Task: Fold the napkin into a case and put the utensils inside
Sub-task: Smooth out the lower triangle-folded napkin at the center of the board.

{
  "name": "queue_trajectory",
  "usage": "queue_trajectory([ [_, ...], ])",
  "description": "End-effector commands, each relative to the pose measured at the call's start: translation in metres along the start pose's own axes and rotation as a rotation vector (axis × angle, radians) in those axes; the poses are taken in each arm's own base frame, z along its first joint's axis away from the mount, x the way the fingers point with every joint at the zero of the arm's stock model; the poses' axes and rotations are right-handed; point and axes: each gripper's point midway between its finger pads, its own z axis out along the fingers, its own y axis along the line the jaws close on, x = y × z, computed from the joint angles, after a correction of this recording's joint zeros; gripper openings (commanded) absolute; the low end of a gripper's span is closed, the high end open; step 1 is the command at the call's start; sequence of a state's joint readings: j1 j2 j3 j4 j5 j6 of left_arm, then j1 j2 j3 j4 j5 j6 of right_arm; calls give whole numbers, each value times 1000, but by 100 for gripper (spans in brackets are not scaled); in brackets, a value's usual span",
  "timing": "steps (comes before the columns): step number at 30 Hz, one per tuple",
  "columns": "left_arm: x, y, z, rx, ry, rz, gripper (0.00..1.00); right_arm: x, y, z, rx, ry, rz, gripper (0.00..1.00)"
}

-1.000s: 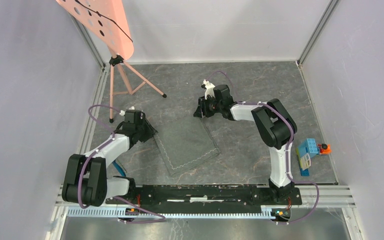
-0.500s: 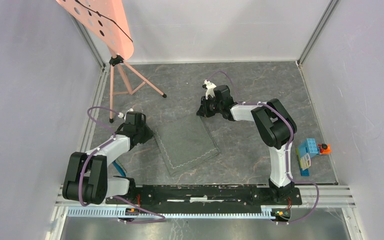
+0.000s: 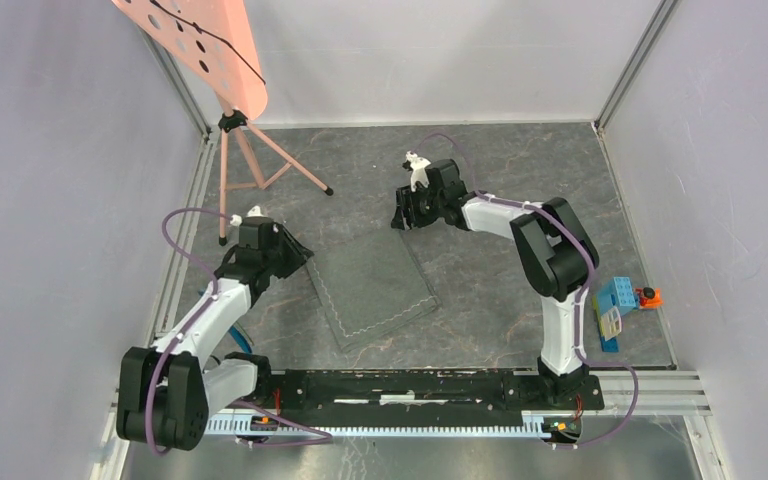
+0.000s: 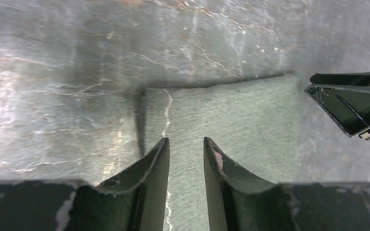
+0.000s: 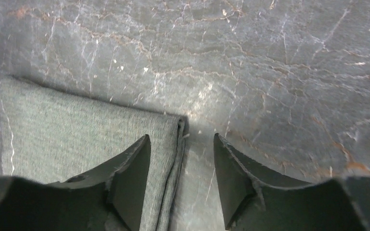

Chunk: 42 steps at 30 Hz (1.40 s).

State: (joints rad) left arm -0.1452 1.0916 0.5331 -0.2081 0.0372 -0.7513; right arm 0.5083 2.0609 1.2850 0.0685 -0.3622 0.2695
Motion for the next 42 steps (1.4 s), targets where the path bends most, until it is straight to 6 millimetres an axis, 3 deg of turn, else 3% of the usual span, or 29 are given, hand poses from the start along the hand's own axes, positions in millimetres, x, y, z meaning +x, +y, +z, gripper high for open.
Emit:
queue_trajectory([
  [1,5,-34,1,151,77,-51,39,-37,24,-40,28,-26,-91,59],
  [3,7,-35,10,157,91,-70,38,-32,40,-53,18,-14,-115,60],
  [6,6,-30,23,122,93,-68,37,-4,68,-69,-42,19,-127,58],
  [9,5,-24,34,90,88,-68,37,32,97,-84,-139,55,-119,46],
  [12,10,-16,45,63,101,-73,36,72,106,-96,-182,109,-95,32],
  [16,19,-12,54,65,125,-74,35,105,92,-108,-134,128,-77,20],
  [21,30,-12,53,92,160,-76,34,133,67,-111,-49,148,-57,18],
  [23,28,-20,46,133,162,-67,37,143,51,-115,14,157,-40,16],
  [27,26,-40,21,215,188,-19,46,161,1,-135,245,174,-1,16],
  [31,24,-57,-8,299,199,26,55,156,-27,-152,380,157,-62,19],
  [33,21,-63,-21,332,192,47,58,144,-21,-154,351,156,-108,23],
  [35,18,-67,-32,350,181,74,61,123,-2,-154,269,132,-143,33],
  [39,12,-72,-52,365,160,123,63,84,42,-170,191,104,-252,64],
  [42,7,-74,-64,373,123,131,65,88,88,-168,113,201,-311,76],
])
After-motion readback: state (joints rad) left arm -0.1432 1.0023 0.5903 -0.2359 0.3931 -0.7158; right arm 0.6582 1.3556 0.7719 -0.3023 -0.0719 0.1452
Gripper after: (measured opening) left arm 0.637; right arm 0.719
